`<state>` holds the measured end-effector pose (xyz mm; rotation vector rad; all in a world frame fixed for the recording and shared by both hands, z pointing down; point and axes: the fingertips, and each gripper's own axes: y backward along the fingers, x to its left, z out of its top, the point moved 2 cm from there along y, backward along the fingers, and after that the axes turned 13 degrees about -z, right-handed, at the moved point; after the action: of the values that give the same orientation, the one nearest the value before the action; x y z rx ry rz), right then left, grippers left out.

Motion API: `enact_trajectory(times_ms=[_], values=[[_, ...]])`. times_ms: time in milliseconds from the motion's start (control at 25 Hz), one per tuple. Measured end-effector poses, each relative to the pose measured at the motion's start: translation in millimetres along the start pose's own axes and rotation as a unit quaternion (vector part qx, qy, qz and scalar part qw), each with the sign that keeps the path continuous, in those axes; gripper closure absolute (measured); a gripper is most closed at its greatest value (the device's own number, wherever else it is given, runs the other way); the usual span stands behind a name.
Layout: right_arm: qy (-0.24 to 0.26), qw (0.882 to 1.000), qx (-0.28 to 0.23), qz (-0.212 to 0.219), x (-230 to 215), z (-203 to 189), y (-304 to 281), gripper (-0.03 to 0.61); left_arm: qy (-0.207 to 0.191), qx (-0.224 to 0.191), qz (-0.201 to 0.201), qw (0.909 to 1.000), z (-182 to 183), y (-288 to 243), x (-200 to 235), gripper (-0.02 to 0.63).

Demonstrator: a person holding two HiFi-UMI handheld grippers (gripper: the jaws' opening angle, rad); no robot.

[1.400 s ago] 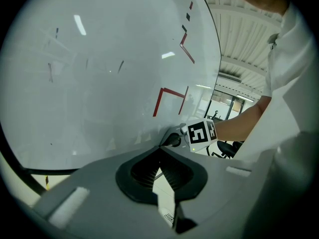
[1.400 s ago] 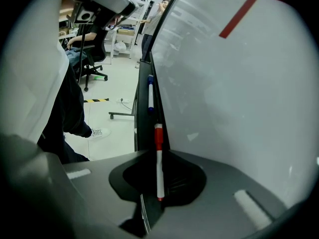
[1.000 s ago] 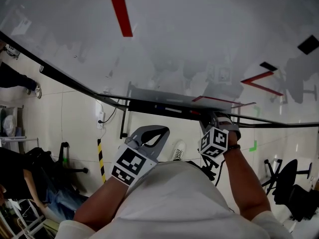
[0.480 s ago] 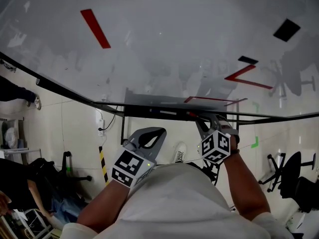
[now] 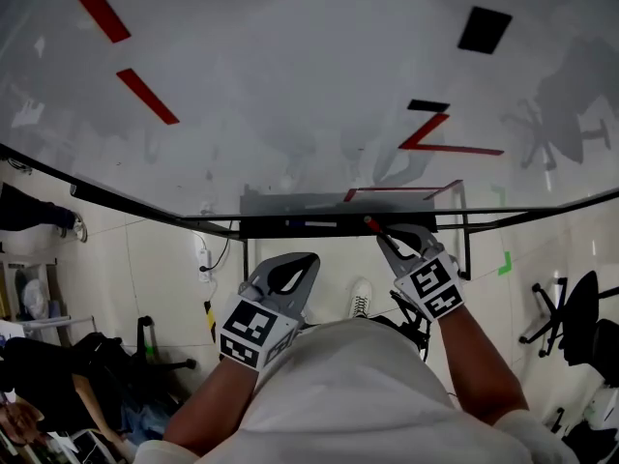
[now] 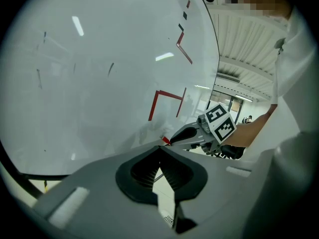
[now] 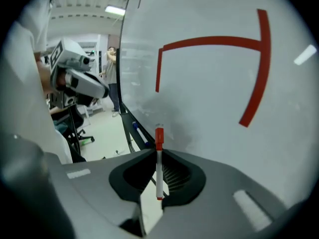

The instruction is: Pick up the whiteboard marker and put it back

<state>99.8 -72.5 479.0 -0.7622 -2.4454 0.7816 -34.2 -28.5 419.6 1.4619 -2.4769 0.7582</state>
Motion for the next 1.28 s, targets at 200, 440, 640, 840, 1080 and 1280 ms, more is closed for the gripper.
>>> enact_trajectory(times_ms=[200, 440, 640, 840, 1080, 1280], values=[[-0.116, 0.993, -0.021, 0.023, -0.9, 3.3, 13.6, 0.54, -0.007, -0.001, -0.002, 1.0, 1.5, 1.1, 0.0, 0.598], [-0.218, 0.974, -0.039, 0.046, 1.7, 8.4, 27.6, 0.54, -0.013, -0.003, -0.008, 0.9999, 3.7, 1.8, -1.7, 0.598], [-0.261, 0.961, -0.063, 0.067, 7.5, 16.4, 45.4, 0.54, -0.007, -0.009, -0.02, 0.9997, 5.1, 2.0, -8.3, 0.598], [-0.264, 0.959, -0.083, 0.061, 9.6, 26.0, 63.6, 0.54, -0.004, -0.02, -0.026, 0.9995, 9.6, 1.2, -9.3, 0.598], [-0.286, 0.951, -0.105, 0.05, -2.6, 35.9, 85.2, 0.54, -0.006, -0.022, -0.031, 0.9993, 9.5, -1.1, -12.4, 0.598], [-0.309, 0.944, -0.105, 0.052, -2.4, 33.1, 89.2, 0.54, -0.003, -0.023, -0.033, 0.9992, 8.4, -2.5, -13.7, 0.598]])
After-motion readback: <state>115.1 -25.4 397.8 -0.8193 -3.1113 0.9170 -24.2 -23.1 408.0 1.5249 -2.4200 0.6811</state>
